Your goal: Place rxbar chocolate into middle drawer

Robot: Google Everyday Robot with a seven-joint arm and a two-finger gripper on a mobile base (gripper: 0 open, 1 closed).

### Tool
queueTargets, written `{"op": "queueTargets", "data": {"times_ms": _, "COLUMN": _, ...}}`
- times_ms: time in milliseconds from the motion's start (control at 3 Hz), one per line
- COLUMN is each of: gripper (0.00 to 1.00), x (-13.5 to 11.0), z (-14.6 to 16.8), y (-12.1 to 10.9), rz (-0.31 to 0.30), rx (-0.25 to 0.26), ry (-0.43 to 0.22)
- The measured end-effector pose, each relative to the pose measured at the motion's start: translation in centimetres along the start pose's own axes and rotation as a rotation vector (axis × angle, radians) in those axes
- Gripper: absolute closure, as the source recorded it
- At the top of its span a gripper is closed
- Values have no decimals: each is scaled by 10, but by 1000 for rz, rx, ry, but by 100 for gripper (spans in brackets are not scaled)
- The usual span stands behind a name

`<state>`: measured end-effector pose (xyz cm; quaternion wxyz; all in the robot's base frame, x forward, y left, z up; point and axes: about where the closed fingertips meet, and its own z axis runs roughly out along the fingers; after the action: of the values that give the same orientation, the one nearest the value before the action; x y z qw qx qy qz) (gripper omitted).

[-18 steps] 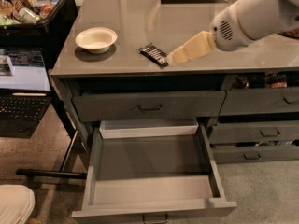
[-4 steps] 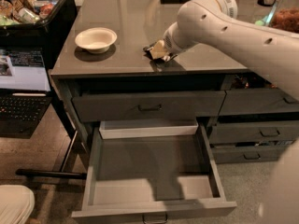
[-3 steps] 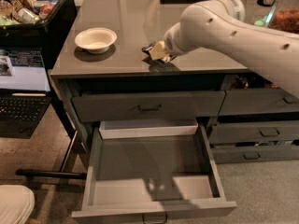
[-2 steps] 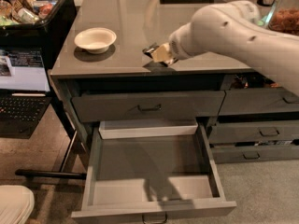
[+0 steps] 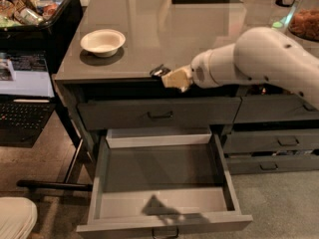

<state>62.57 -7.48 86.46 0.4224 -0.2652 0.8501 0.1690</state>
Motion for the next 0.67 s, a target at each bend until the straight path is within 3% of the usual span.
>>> {"op": "queueTargets", "data": {"times_ms": 333, "gripper": 100, "x": 44, "z": -14, "y": 10, "rz": 26, "rx": -117, "ry": 8}}
{"op": "queueTargets", "data": {"times_ms": 667, "gripper": 100, "x": 91, "z": -1, "y": 12, "rz": -46, "rx": -232, "ry": 39}}
